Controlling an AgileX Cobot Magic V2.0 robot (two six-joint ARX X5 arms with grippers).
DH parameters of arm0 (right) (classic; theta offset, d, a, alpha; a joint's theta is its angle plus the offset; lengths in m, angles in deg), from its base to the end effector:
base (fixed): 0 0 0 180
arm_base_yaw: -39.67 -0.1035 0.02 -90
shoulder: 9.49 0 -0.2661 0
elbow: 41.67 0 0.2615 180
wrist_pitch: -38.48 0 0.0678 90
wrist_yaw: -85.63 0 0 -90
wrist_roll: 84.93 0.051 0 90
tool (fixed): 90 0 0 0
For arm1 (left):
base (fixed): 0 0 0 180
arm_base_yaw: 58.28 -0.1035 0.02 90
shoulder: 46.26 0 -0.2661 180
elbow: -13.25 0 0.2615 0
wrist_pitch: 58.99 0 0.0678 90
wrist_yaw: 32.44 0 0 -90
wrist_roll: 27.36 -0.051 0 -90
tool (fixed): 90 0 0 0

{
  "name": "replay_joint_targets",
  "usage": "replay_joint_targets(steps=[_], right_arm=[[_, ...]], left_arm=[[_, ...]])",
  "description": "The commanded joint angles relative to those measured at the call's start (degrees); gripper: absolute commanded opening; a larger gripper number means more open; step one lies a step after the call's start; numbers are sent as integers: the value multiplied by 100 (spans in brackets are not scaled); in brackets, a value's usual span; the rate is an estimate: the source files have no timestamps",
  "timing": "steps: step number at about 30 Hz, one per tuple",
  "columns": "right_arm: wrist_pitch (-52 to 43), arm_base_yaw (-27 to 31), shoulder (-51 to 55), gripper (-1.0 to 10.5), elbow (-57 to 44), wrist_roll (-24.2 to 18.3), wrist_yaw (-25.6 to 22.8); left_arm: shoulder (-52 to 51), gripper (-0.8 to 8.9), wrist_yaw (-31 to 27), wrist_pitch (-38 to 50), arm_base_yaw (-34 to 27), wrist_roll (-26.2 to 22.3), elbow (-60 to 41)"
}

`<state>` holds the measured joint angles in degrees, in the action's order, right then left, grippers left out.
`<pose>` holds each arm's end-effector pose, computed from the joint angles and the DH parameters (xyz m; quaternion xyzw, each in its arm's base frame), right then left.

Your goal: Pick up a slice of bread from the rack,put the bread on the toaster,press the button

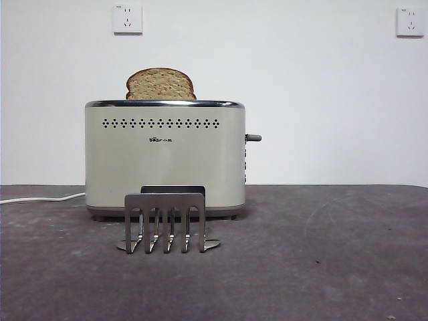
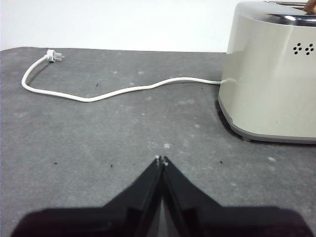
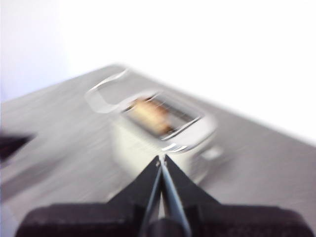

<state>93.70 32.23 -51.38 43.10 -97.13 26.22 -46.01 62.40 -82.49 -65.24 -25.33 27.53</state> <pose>0.1183 0.0416 0.4352 -0.0784 0.0703 0.3333 0.9369 0.1242 0.0108 0.1485 -0.0261 0.0818 0.0199 0.9961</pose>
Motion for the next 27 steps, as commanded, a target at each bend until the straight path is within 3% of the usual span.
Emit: replay_joint_targets(steps=[1, 5, 13, 22, 27], right_arm=[[-846, 70, 483, 1, -887, 586, -592], [-1812, 111, 1222, 1, -2098, 940, -1281], [-2734, 111, 2479, 1, -4183, 981, -1952], [-3123, 111, 3547, 1, -5925, 1062, -2184], [-3121, 111, 3954, 1, -6537, 1497, -2697]], left_arm=[[-15, -4, -24, 2, -20, 37, -76], [-15, -4, -24, 2, -20, 37, -76], [-15, -4, -24, 2, -20, 37, -76], [-15, -4, -24, 2, -20, 37, -76], [-15, -4, -24, 2, -20, 37, -76]])
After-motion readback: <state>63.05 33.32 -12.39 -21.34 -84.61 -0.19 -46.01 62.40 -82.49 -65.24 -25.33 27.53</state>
